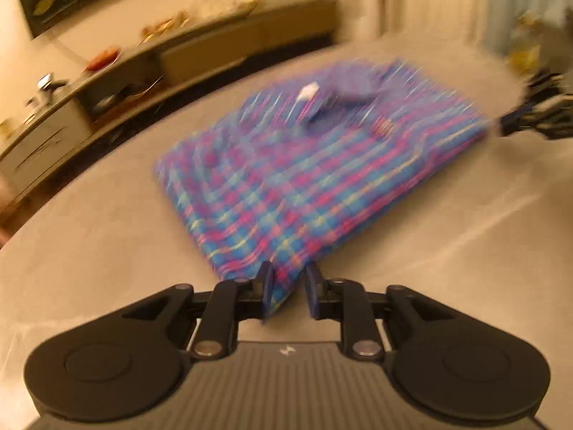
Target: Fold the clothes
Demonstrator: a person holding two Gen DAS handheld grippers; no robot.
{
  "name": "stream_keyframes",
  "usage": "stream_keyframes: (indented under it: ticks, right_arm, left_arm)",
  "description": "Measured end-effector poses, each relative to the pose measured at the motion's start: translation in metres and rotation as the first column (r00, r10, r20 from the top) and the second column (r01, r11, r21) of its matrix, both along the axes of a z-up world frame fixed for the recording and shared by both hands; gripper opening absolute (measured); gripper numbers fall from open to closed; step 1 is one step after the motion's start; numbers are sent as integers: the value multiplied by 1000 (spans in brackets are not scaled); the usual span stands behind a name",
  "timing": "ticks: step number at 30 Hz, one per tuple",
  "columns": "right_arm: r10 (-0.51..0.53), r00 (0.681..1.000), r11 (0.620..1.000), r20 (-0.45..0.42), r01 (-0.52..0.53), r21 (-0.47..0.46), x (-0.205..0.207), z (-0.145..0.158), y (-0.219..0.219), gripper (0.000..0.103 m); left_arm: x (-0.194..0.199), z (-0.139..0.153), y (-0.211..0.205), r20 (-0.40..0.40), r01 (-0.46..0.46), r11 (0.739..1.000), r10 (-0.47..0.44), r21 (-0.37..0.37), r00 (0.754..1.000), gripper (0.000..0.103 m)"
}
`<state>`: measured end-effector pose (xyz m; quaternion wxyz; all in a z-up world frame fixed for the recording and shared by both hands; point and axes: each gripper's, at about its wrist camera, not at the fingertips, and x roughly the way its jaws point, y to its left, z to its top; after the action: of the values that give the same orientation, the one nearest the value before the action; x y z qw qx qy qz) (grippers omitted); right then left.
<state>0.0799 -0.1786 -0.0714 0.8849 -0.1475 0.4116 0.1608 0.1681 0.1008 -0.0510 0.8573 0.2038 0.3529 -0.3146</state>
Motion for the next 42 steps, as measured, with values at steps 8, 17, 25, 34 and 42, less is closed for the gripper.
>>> stream_keyframes:
  ticks: [8, 17, 25, 34, 42]
  right_arm:
    - [-257, 956, 948, 141, 221, 230, 70, 11, -20, 16]
    - [-326, 943, 938, 57, 316, 141, 127, -25, -18, 21]
    - [-350, 937, 924, 3, 345, 167, 148, -35, -18, 21]
    - [-356, 935, 907, -3, 346, 240, 23, -2, 2, 83]
    - [-396, 917, 877, 50, 362, 315, -59, 18, 27, 100]
  left_arm:
    - [76, 4, -7, 23, -259, 955, 265, -145, 964, 33]
    - [120, -34, -5, -65, -417, 905, 412, -85, 909, 32]
    - [132, -42, -5, -115, -506, 853, 494, -132, 862, 30]
    - [38, -12, -27, -117, -463, 878, 450, -120, 885, 93]
    - [-53, 5, -69, -101, -445, 881, 434, -162, 895, 103]
